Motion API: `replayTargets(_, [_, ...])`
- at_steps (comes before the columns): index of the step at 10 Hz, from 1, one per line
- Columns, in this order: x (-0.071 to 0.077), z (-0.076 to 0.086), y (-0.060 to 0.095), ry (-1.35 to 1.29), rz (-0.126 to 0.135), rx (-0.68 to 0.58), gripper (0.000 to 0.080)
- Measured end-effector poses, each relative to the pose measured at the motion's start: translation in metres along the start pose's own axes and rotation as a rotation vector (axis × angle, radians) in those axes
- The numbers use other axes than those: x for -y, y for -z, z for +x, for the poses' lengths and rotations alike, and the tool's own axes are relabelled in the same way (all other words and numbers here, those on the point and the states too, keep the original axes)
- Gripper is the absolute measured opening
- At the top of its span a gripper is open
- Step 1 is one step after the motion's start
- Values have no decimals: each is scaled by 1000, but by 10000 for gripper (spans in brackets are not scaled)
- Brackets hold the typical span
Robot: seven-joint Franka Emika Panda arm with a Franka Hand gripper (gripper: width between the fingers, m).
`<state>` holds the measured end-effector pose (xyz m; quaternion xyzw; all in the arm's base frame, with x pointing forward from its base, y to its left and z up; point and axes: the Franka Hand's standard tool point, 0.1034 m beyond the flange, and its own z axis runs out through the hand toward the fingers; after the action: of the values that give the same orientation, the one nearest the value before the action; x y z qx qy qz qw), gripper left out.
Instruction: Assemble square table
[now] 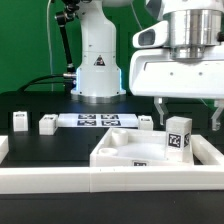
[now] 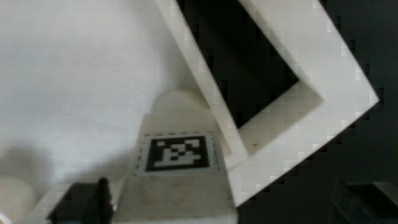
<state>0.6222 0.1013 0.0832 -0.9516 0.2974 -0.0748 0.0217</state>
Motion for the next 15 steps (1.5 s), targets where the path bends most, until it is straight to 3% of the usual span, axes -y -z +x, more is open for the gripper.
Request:
replayTargets(2, [-5, 2, 6, 185, -5, 22, 648])
replayTargets(7, [-7, 1, 5, 189, -6, 23, 649])
replayTargets(9, [-5, -4, 5, 338, -29, 16, 649])
replayTargets(10, [-6, -4, 8, 385, -26, 16, 649])
replayTargets(13, [-19, -9, 2, 571, -38, 46, 649])
replayTargets(15, [-19, -9, 2, 556, -38, 44, 649])
